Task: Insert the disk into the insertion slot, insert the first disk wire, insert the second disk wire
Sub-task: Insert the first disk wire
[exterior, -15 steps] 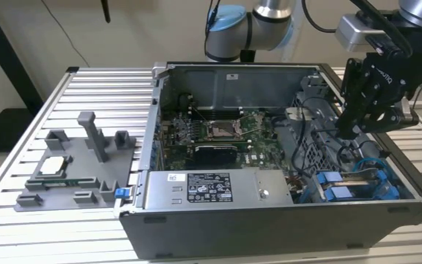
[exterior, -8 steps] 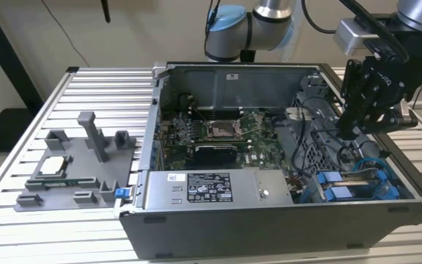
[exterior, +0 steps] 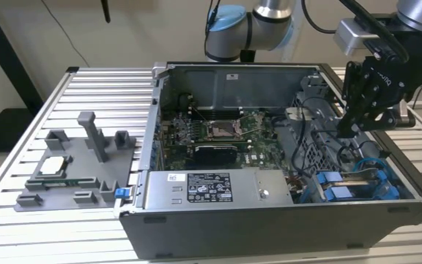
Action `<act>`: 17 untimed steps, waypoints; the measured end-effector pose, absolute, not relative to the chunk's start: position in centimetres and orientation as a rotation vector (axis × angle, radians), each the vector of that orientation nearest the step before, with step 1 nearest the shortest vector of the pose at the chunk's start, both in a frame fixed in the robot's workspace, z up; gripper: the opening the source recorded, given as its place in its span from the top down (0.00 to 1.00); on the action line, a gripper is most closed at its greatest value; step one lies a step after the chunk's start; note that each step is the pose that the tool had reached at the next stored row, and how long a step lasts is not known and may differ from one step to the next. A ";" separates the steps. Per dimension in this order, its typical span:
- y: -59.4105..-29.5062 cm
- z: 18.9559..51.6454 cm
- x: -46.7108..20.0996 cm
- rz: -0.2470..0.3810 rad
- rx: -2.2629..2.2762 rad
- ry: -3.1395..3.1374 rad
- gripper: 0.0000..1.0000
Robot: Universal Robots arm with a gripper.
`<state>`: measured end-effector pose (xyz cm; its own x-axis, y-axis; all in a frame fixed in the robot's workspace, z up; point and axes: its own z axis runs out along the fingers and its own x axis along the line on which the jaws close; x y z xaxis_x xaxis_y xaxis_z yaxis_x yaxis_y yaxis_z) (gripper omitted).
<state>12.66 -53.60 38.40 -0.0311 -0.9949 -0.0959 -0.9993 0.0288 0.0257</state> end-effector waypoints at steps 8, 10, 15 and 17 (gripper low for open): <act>-53.6 38.4 12.7 0.134 -2.148 2.214 1.00; -53.6 38.4 12.7 0.134 -2.148 2.214 1.00; -53.7 38.3 12.7 0.134 -2.148 2.214 1.00; -53.9 38.3 12.7 0.134 -2.148 2.214 1.00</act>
<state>12.73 -53.91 38.28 -0.0311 -0.9946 -0.0990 -0.9993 0.0288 0.0249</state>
